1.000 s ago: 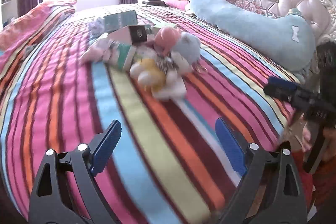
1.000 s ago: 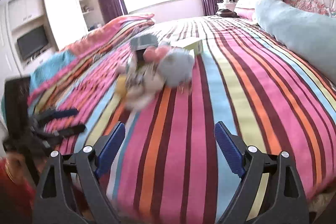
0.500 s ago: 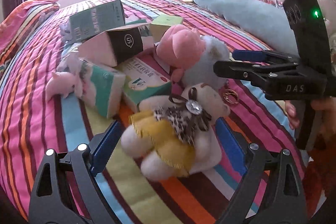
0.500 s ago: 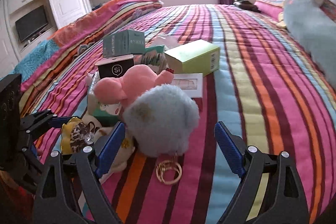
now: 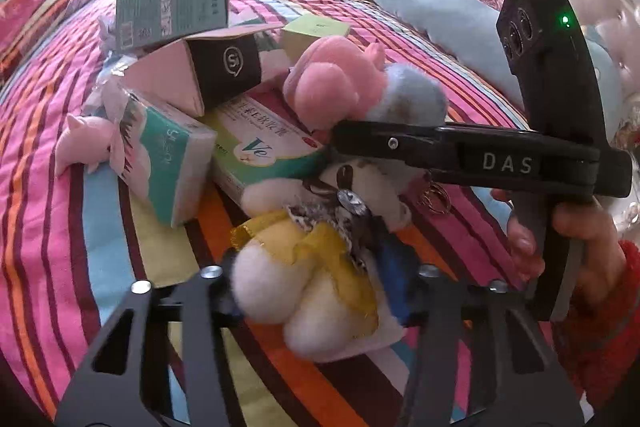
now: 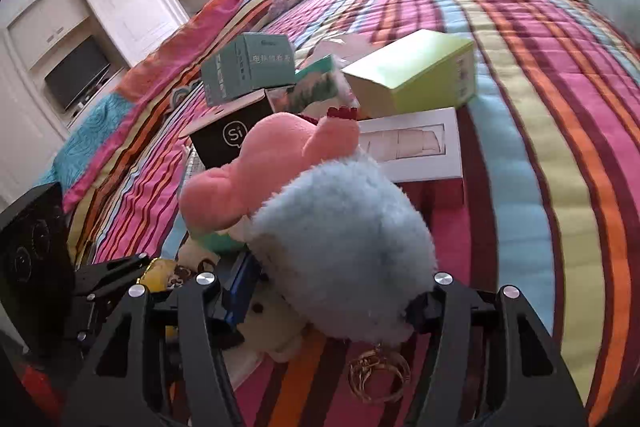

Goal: Collect trash
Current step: 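Grasp yellow-dress plush with left tool while right tool grasps blue-pink plush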

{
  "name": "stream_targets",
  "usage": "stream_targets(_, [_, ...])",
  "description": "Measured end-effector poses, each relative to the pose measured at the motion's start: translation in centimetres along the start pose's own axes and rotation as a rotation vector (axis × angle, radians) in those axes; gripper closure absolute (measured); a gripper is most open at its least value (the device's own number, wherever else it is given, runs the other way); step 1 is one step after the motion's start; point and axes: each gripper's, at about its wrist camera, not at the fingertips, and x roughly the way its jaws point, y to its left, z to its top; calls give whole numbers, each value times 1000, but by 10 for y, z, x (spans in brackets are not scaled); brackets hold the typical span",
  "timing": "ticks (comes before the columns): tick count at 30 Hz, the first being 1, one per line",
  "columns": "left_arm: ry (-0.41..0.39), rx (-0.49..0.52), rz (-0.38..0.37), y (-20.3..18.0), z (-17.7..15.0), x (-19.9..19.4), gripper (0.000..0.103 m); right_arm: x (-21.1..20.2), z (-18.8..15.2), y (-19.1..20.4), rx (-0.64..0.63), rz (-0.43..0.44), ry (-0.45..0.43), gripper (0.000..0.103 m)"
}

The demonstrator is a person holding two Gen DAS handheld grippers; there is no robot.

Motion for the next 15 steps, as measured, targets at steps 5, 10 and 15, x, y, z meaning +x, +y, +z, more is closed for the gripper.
stream_targets(5, [-48,-31,-6,2,-10,-13,57,-29,-18,-8,62,-10,-53,49])
stream_targets(10, [-113,-36,-26,-5,-30,-42,57,-70,-46,-12,78,-19,-119,49])
stream_targets(15, [-173,-15,-51,-22,-57,-87,57,-110,-80,-3,90,22,-168,49])
